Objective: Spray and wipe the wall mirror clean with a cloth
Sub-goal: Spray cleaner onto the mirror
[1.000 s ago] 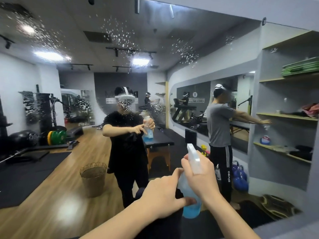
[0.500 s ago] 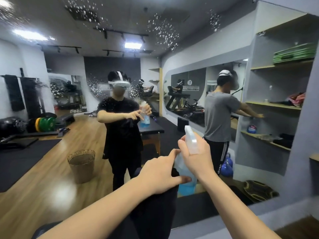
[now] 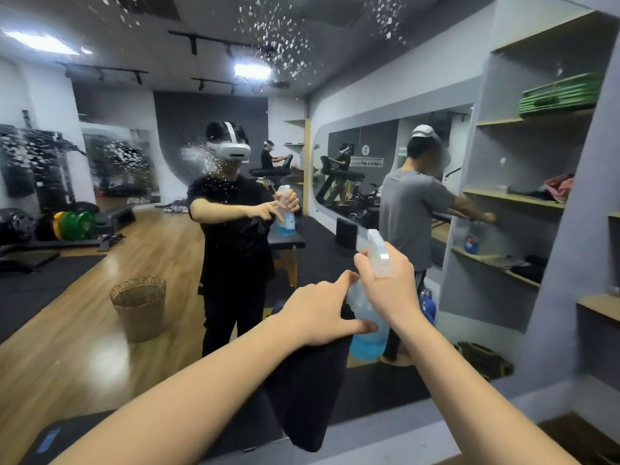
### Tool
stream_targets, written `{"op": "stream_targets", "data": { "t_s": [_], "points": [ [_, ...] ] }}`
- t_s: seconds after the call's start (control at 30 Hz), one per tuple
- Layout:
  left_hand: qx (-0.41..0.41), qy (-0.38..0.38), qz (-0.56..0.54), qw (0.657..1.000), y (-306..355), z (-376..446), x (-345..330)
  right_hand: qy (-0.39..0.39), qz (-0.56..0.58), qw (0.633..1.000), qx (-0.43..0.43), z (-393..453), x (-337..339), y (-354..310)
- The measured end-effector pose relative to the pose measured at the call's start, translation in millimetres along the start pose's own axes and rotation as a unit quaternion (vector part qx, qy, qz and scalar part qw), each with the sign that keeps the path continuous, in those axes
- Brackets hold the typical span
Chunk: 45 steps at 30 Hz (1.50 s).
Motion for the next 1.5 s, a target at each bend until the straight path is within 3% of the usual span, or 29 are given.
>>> {"op": "stream_targets", "data": {
  "t_s": [0.5, 0.77, 1.5],
  "points": [
    [-0.019, -0.031, -0.030, 0.999, 59.0, 59.8, -65.0, 0.014, -0.011, 1.000, -0.005, 19.0, 55.8, 87.7],
    [-0.034, -0.042, -0.062, 0.997, 82.7, 89.5, -98.1, -0.014, -0.051, 0.997, -0.054, 33.8, 82.7, 124.1],
    [-0.113, -0.078, -0.065, 0.988, 87.5, 237.6, -173.9, 0.063, -0.088, 0.988, -0.109, 113.1, 86.8, 237.6]
  ]
}}
Point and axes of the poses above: each hand's wrist, its own z-axis towards the middle knuckle, its own x-axis out of the back of the hand, y = z × x, the point moved 2 cm from there along z, towards the middle knuckle, and after that the axes turned 14 degrees about -z, right-handed, at the moved point
